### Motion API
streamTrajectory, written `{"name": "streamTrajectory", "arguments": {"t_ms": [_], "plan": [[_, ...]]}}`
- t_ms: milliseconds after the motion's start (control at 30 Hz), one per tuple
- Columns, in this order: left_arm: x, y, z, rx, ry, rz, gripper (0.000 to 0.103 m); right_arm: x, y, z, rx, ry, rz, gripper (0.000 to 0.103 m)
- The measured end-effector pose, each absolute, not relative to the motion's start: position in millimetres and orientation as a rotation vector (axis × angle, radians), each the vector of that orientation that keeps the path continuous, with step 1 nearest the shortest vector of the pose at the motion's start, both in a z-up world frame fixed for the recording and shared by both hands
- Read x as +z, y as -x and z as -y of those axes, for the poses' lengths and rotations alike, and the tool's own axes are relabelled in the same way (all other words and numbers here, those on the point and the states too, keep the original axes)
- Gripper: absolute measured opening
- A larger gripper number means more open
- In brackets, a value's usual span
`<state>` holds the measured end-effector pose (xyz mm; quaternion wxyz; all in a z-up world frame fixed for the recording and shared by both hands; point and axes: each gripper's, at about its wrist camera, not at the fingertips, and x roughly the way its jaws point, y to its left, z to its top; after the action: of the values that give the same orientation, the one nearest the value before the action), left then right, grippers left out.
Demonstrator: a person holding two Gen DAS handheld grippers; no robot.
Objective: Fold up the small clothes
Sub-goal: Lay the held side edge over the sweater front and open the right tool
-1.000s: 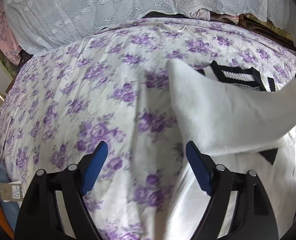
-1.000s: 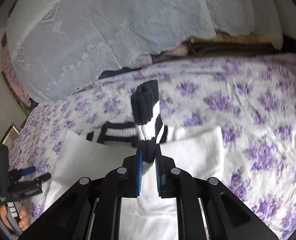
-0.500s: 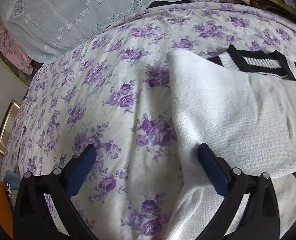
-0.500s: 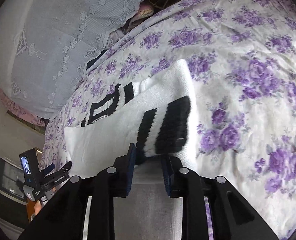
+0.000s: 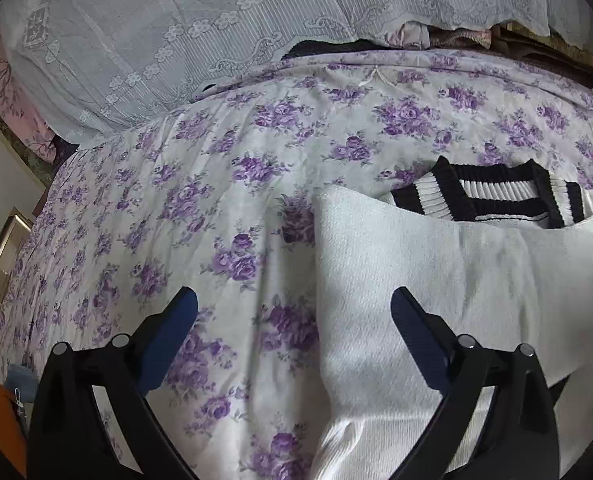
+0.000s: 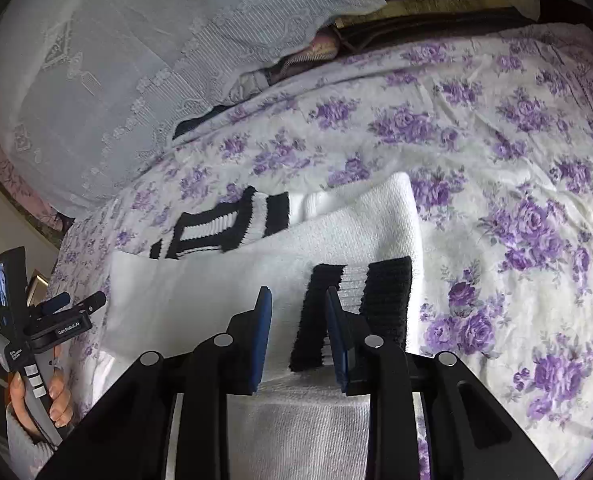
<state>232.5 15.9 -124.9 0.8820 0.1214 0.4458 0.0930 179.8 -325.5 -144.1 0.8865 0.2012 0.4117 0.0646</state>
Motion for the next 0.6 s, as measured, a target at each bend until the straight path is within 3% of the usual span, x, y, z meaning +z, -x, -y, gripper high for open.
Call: {"name": "streamTrajectory", "arguments": {"t_ms": [233,600], "plan": [[-172,-272,-51,0.262,-0.158,-0.999,0.099,-160,-189,324,0.129,-0.355,-0.847,0.025],[-145,-205,-38,0.139,-0.15,-0.903,0.097,-136,-155,303,0.098,-0.2,-0.758,0.029]]}}
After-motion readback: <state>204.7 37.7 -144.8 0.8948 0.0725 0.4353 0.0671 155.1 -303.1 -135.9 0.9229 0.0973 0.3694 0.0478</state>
